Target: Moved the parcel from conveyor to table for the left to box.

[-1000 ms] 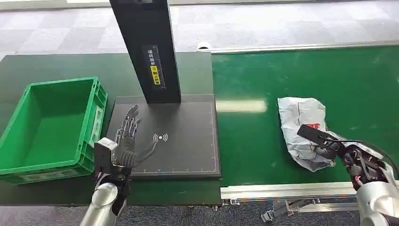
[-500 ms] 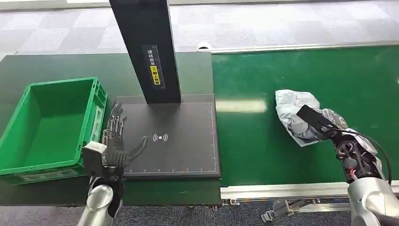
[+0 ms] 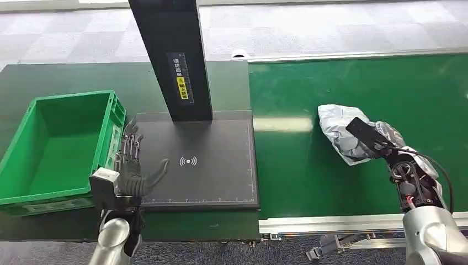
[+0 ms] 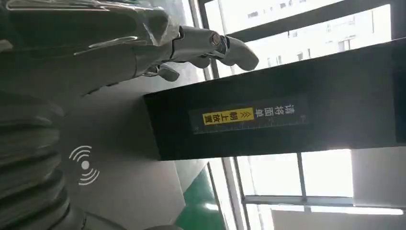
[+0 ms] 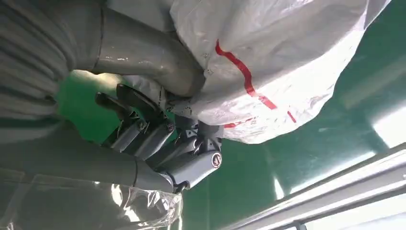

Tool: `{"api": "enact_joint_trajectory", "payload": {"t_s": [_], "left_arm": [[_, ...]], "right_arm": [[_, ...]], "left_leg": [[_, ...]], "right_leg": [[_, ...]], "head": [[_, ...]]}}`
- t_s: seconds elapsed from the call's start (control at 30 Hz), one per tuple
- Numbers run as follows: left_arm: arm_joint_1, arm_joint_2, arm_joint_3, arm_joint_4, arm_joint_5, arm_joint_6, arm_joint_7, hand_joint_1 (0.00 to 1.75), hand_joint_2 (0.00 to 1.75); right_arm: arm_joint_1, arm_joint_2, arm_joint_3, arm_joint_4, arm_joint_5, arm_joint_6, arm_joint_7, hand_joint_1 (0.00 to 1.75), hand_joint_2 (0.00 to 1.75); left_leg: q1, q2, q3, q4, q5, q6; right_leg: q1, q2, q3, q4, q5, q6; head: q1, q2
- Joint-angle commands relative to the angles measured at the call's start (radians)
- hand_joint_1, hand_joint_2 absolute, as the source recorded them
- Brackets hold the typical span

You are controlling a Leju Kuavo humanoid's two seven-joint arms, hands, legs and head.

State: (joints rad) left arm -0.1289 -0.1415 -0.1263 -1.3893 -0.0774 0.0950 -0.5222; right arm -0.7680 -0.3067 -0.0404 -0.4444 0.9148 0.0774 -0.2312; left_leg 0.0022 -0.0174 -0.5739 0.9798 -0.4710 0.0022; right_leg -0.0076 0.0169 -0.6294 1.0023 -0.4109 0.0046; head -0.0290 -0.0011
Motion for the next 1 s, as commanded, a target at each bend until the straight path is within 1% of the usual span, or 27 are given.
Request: {"api": "enact_joint_trajectory", "payload": {"t_s": [0.03, 0.07, 0.13, 0.2, 0.23, 0.27, 0.33, 0.37, 0.43, 0.47, 0.5, 0.53, 0.57, 0.6, 0.63, 0.7, 0.73, 0.77, 0.83, 0.93, 0.97, 1.0], "left_arm": [[0.002, -0.006, 0.029, 0.006, 0.002, 0.036, -0.023, 0.00, 1.75], [0.009, -0.010, 0.032, -0.005, 0.007, 0.047, -0.038, 0.00, 1.75], [0.025, -0.020, 0.034, -0.051, 0.021, 0.082, -0.079, 0.00, 1.75], [0.023, -0.022, 0.025, -0.066, 0.030, 0.105, -0.098, 0.00, 1.75], [0.016, -0.024, 0.020, -0.063, 0.041, 0.117, -0.112, 0.00, 1.75], [0.009, -0.027, 0.019, -0.060, 0.049, 0.137, -0.131, 0.00, 1.75], [-0.007, -0.025, 0.009, -0.051, 0.065, 0.161, -0.146, 0.00, 1.75], [-0.015, -0.024, 0.004, -0.047, 0.092, 0.192, -0.166, 0.00, 1.75], [-0.021, -0.019, -0.007, -0.045, 0.110, 0.207, -0.175, 0.00, 1.75], [-0.035, -0.017, -0.018, -0.035, 0.119, 0.202, -0.176, 0.00, 1.75], [-0.043, -0.016, -0.022, -0.029, 0.118, 0.203, -0.175, 0.00, 1.75], [-0.043, -0.016, -0.022, -0.029, 0.118, 0.203, -0.175, 0.00, 1.75], [-0.048, -0.014, -0.027, -0.020, 0.118, 0.203, -0.175, 0.00, 1.75], [-0.049, -0.012, -0.030, -0.015, 0.123, 0.201, -0.176, 0.00, 1.75], [-0.048, -0.012, -0.031, -0.012, 0.126, 0.199, -0.176, 0.00, 1.75], [-0.049, -0.010, -0.035, -0.006, 0.133, 0.188, -0.176, 0.00, 1.75], [-0.050, -0.011, -0.036, -0.003, 0.133, 0.186, -0.176, 0.00, 1.75], [-0.055, -0.011, -0.040, 0.005, 0.134, 0.184, -0.176, 0.00, 1.75], [-0.055, -0.011, -0.040, 0.005, 0.134, 0.184, -0.176, 0.00, 1.75], [-0.055, -0.011, -0.040, 0.005, 0.134, 0.184, -0.176, 0.00, 1.75], [-0.055, -0.011, -0.040, 0.005, 0.134, 0.184, -0.176, 0.00, 1.75], [-0.055, -0.011, -0.040, 0.005, 0.134, 0.184, -0.176, 0.00, 1.75]], "right_arm": [[-0.022, 0.030, -0.037, -0.018, -0.038, -0.058, -0.042, 1.75, 1.75], [-0.019, 0.040, -0.047, -0.035, -0.059, -0.091, -0.074, 1.75, 1.75], [0.017, 0.079, -0.091, -0.150, -0.168, -0.203, -0.172, 1.75, 1.75], [0.086, 0.107, -0.107, -0.307, -0.264, -0.238, -0.233, 1.75, 1.75], [0.129, 0.118, -0.109, -0.398, -0.313, -0.267, -0.269, 1.75, 1.75], [0.160, 0.128, -0.112, -0.463, -0.344, -0.310, -0.306, 1.75, 1.75], [0.220, 0.149, -0.106, -0.581, -0.380, -0.369, -0.343, 1.75, 1.75], [0.266, 0.170, -0.096, -0.681, -0.398, -0.472, -0.400, 1.75, 1.75], [0.316, 0.183, -0.052, -0.773, -0.374, -0.554, -0.412, 1.75, 1.75], [0.374, 0.167, 0.082, -0.887, -0.161, -0.776, -0.467, 1.75, 1.75], [0.392, 0.202, 0.097, -0.905, -0.089, -0.776, -0.466, 1.75, 1.75], [0.392, 0.202, 0.097, -0.905, -0.089, -0.776, -0.466, 1.75, 1.75], [0.397, 0.230, 0.117, -0.907, -0.005, -0.776, -0.448, 1.75, 1.75], [0.385, 0.231, 0.134, -0.891, 0.040, -0.776, -0.447, 1.75, 1.75], [0.370, 0.234, 0.140, -0.872, 0.065, -0.776, -0.446, 1.75, 1.75], [0.342, 0.230, 0.175, -0.822, 0.068, -0.776, -0.448, 1.75, 1.75], [0.338, 0.229, 0.185, -0.811, 0.071, -0.776, -0.448, 1.75, 1.75], [0.335, 0.224, 0.207, -0.798, 0.079, -0.776, -0.449, 1.75, 1.75], [0.335, 0.224, 0.207, -0.798, 0.079, -0.776, -0.449, 1.75, 1.75], [0.335, 0.224, 0.207, -0.798, 0.079, -0.776, -0.449, 1.75, 1.75], [0.335, 0.224, 0.207, -0.798, 0.079, -0.776, -0.449, 1.75, 1.75], [0.335, 0.224, 0.207, -0.798, 0.079, -0.776, -0.449, 1.75, 1.75]], "left_leg": [[0.000, 0.002, 0.002, -0.001, -0.001, -0.001], [0.000, 0.002, 0.001, -0.001, 0.000, 0.000], [0.000, 0.003, 0.001, 0.000, -0.001, 0.000], [0.000, 0.006, 0.003, -0.001, -0.002, -0.001], [0.000, 0.004, 0.001, -0.001, -0.001, -0.001], [0.000, 0.005, 0.004, -0.002, -0.002, -0.001], [0.000, 0.002, 0.002, -0.001, -0.001, -0.001], [0.000, 0.000, 0.001, -0.001, 0.000, -0.001], [0.001, 0.001, 0.002, -0.001, -0.001, -0.001], [0.000, 0.001, 0.001, -0.001, -0.001, -0.001], [0.001, 0.001, 0.003, -0.001, -0.001, -0.001], [0.000, 0.001, 0.001, -0.001, -0.001, -0.001], [0.001, 0.001, 0.001, -0.001, -0.001, -0.001], [0.001, 0.003, 0.003, -0.002, -0.002, -0.002], [0.001, 0.003, 0.002, -0.002, -0.001, -0.001], [0.001, 0.008, 0.005, -0.002, -0.002, -0.002], [0.000, 0.005, 0.003, -0.002, -0.002, -0.002], [0.000, 0.005, 0.005, -0.002, -0.001, -0.002], [0.000, 0.003, 0.004, -0.002, -0.001, -0.001], [0.001, 0.005, 0.007, -0.003, -0.001, -0.001], [0.000, 0.002, 0.004, -0.001, 0.000, -0.001], [0.001, 0.003, 0.006, -0.002, -0.001, -0.001]], "right_leg": [[0.000, 0.001, 0.001, -0.001, 0.000, 0.000], [0.000, 0.001, 0.001, 0.000, 0.000, 0.000], [0.000, 0.002, 0.001, 0.000, 0.000, 0.000], [0.000, 0.004, 0.001, -0.001, 0.000, 0.000], [0.000, 0.002, 0.000, -0.001, 0.000, 0.000], [0.001, 0.003, 0.003, -0.002, -0.001, 0.000], [0.001, 0.000, 0.002, -0.001, -0.001, 0.000], [0.001, 0.000, 0.001, -0.001, -0.001, 0.000], [0.001, 0.000, 0.002, -0.001, -0.002, 0.000], [0.001, 0.000, 0.001, 0.000, -0.001, 0.000], [0.001, -0.001, 0.002, -0.001, -0.002, 0.000], [0.001, 0.000, 0.001, 0.000, -0.002, 0.000], [0.001, 0.000, 0.001, 0.000, -0.001, 0.000], [0.001, 0.001, 0.003, -0.001, -0.002, 0.000], [0.001, 0.002, 0.001, -0.001, -0.001, 0.000], [0.001, 0.005, 0.002, -0.001, -0.001, 0.000], [0.000, 0.004, 0.001, 0.000, -0.001, 0.000], [0.001, 0.003, 0.003, -0.001, -0.001, 0.000], [0.001, 0.002, 0.003, -0.001, -0.001, 0.000], [0.001, 0.003, 0.005, -0.002, -0.002, 0.000], [0.000, 0.002, 0.002, 0.000, -0.001, 0.000], [0.001, 0.001, 0.004, -0.001, -0.002, 0.000]], "head": [[0.000, 0.000], [0.000, 0.000], [0.000, 0.000], [0.001, 0.000], [0.000, 0.000], [0.000, 0.000], [0.000, 0.000], [0.000, 0.000], [0.000, 0.000], [0.000, 0.000], [0.000, 0.000], [0.000, 0.000], [0.000, 0.000], [0.001, 0.000], [0.000, 0.000], [0.000, 0.000], [0.000, 0.000], [0.000, 0.000], [0.000, 0.000], [0.000, 0.000], [0.000, 0.000], [0.001, 0.000]]}}
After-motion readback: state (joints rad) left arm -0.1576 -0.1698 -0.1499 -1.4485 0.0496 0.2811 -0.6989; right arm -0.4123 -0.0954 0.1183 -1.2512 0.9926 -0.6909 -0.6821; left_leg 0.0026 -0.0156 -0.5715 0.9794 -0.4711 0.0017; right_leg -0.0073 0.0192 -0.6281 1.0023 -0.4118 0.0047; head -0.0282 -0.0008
